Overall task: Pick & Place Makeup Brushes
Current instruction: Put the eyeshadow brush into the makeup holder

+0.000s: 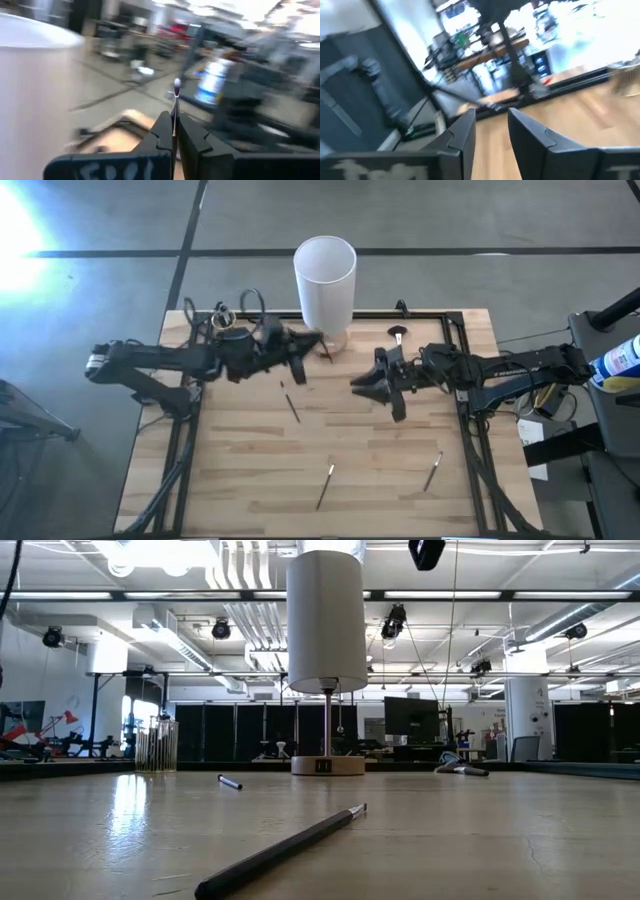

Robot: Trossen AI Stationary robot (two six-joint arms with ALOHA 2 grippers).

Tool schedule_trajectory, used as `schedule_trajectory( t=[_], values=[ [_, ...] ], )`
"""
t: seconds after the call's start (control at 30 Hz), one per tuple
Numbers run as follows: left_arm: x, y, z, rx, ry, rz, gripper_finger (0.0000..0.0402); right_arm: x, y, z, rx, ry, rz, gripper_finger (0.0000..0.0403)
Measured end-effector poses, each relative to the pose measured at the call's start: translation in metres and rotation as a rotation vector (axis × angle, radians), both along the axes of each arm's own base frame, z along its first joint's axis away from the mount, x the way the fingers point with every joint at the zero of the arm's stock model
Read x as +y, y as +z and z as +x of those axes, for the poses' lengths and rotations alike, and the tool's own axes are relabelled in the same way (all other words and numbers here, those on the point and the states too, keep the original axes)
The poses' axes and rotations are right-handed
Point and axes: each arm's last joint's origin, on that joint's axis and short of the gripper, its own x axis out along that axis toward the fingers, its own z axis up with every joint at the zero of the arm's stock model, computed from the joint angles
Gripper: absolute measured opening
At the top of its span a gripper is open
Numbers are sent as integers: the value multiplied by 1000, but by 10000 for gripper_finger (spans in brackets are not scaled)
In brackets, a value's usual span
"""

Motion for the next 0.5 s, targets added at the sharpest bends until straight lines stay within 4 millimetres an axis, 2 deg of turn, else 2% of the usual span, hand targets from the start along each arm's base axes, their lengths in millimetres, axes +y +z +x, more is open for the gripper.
schedule_trajectory(
  t=[0.13,0.2,0.5],
  values=[
    [13,-15,-30,94,129,-12,5,-1,-3,-1,36,-6,-5,101],
    [25,-28,-44,124,195,-26,4,-1,-4,-1,38,-15,-8,87],
    [107,-100,-111,224,682,-159,4,-2,-4,-1,39,-31,-29,21]
  ],
)
